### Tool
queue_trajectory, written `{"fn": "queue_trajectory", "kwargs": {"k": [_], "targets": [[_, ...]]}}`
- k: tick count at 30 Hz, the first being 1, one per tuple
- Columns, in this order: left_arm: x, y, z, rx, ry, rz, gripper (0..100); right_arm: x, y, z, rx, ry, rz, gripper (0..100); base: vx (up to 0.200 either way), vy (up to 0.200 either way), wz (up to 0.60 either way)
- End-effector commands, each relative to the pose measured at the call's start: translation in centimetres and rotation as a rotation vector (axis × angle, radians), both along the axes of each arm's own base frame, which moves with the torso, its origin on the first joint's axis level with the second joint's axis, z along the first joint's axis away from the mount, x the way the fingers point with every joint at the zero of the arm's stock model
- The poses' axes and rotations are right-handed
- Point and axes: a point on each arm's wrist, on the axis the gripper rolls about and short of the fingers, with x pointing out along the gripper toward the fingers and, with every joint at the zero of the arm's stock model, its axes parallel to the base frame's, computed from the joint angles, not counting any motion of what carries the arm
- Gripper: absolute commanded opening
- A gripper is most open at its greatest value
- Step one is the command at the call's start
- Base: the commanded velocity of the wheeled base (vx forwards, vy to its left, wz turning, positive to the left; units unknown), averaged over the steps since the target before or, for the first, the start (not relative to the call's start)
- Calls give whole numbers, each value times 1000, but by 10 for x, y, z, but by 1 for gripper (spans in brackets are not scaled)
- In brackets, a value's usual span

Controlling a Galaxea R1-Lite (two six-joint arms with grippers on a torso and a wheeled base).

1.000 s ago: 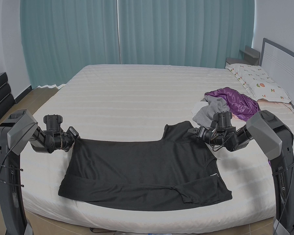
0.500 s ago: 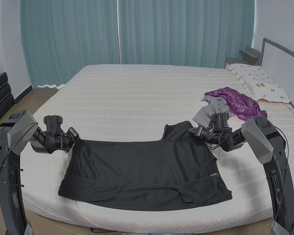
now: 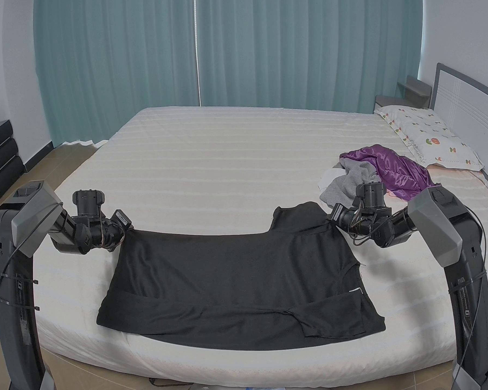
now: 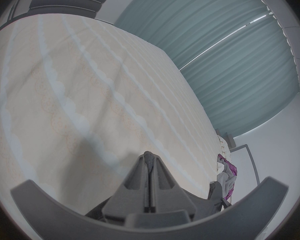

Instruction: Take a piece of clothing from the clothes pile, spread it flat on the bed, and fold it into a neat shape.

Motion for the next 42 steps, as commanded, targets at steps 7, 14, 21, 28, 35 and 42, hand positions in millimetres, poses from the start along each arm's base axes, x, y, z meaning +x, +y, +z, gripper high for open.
{"fn": "queue_trajectory", "kwargs": {"k": [7, 14, 21, 28, 35, 42], "targets": [[-7, 3, 25, 8, -37, 10, 0, -10, -2, 33, 55, -30, -27, 0, 0, 0, 0], [-10, 2, 30, 9, -54, 12, 0, -19, -5, 42, 120, -103, -50, 0, 0, 0, 0], [-13, 2, 34, 8, -62, 17, 0, -24, -5, 38, 120, -96, -52, 0, 0, 0, 0], [-18, 2, 27, 7, -32, 8, 0, -36, -10, 40, 109, -67, -53, 0, 0, 0, 0], [-36, -1, 29, 62, -9, -36, 0, -60, -14, 48, 109, -16, -42, 0, 0, 0, 0], [-45, -3, 38, 64, -13, -42, 0, -91, -20, 62, 129, 29, -16, 0, 0, 0, 0]]}}
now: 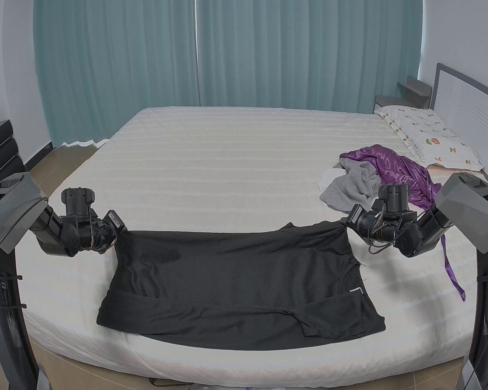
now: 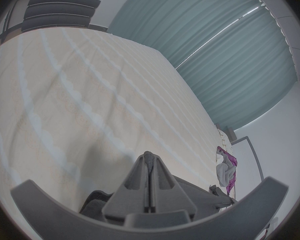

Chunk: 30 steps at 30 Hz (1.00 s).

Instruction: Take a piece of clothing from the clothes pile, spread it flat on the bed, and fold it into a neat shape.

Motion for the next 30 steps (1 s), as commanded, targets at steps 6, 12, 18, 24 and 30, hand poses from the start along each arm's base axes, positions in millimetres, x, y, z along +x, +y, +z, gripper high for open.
{"fn": "queue_trajectory", "kwargs": {"k": [6, 12, 18, 24, 30], "targets": [[-19, -1, 20, 6, -10, -1, 0, -37, -6, 28, 21, 19, 27, 0, 0, 0, 0], [-41, -3, 20, 19, 29, -15, 0, -60, -12, 27, 41, 76, 61, 0, 0, 0, 0], [-64, -7, 22, 18, 32, -47, 0, -79, -24, 19, 50, 138, 69, 0, 0, 0, 0], [-85, -9, 6, 62, 67, -86, 0, -99, -27, 7, 57, 207, 116, 0, 0, 0, 0], [-102, -12, -10, 78, 97, -105, 0, -113, -30, -14, 3, 272, 151, 0, 0, 0, 0]]}}
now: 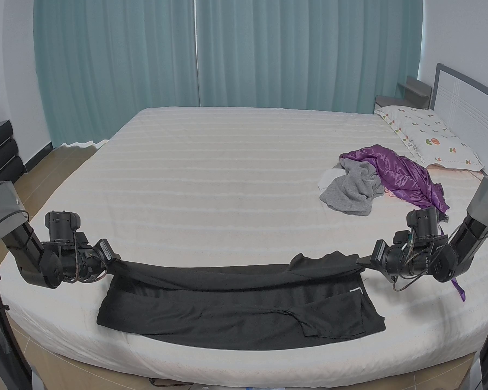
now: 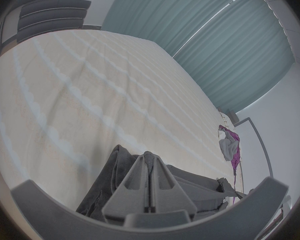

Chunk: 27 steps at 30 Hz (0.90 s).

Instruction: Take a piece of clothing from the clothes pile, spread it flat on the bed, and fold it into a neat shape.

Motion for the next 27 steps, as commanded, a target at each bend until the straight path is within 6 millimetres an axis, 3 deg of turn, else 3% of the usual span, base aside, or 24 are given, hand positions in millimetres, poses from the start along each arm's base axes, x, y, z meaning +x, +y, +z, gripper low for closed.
{"fn": "queue_trajectory", "kwargs": {"k": [1, 5, 10, 11, 12, 16, 21, 24, 27], "targets": [[-15, -3, -16, 3, 50, -12, 0, -13, -2, -18, -37, 59, 32, 0, 0, 0, 0], [-17, -5, -35, 48, 78, -50, 0, -14, -2, -30, -61, 87, 49, 0, 0, 0, 0], [-26, -6, -42, 53, 94, -56, 0, -18, 1, -38, -81, 106, 80, 0, 0, 0, 0], [-26, -6, -42, 53, 94, -56, 100, -15, 2, -40, -88, 100, 78, 0, 0, 0, 0], [-26, -6, -42, 54, 91, -56, 100, -14, 4, -39, -89, 94, 80, 100, 0, 0, 0], [-28, -6, -36, 51, 78, -53, 100, -10, 4, -24, -73, 20, 63, 100, 0, 0, 0], [-25, 0, -11, 26, -3, -4, 100, 2, 4, -3, -31, -71, 29, 100, 0, 0, 0], [-18, 1, -1, -10, -38, 28, 100, 6, 6, -1, -14, -77, 22, 100, 0, 0, 0], [0, 2, 11, -80, -83, 83, 100, 12, 16, 2, 36, -80, 9, 100, 0, 0, 0]]}}
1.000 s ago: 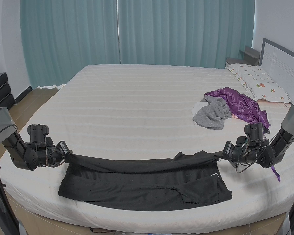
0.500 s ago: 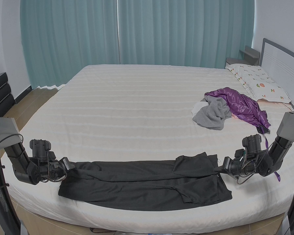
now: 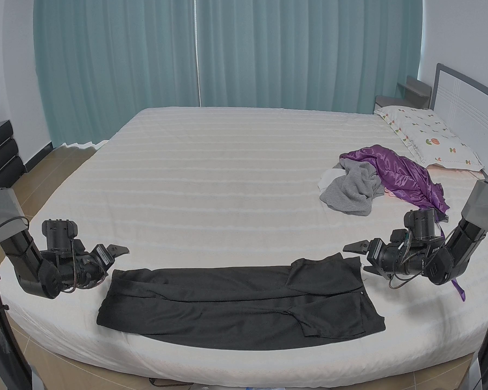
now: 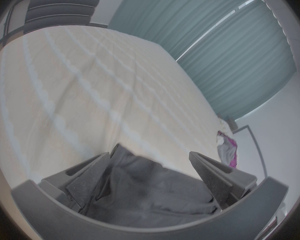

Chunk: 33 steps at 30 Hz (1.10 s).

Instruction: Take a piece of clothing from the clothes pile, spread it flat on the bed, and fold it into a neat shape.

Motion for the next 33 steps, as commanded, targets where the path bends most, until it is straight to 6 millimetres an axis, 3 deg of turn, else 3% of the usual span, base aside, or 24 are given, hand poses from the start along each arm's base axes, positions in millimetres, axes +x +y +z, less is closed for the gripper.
{"fn": "queue_trajectory", "kwargs": {"k": [1, 7, 12, 15, 25, 33], "targets": [[18, 3, 20, -39, -82, 38, 100, 7, 10, 7, 44, -25, -3, 100, 0, 0, 0], [40, -2, 1, -60, -16, 33, 100, 11, 20, 4, 133, 1, -55, 100, 0, 0, 0], [40, -6, -13, -59, 32, 28, 100, 10, 21, 0, 193, 16, -91, 100, 0, 0, 0], [34, -7, -12, -59, 42, 28, 100, 8, 18, -2, 238, 40, -126, 100, 0, 0, 0], [8, -18, 23, -143, -6, 6, 100, -9, 14, -10, 252, 58, -149, 100, 0, 0, 0], [7, -47, 21, -161, -5, -71, 100, -9, 14, -13, 250, 66, -147, 100, 0, 0, 0]]}}
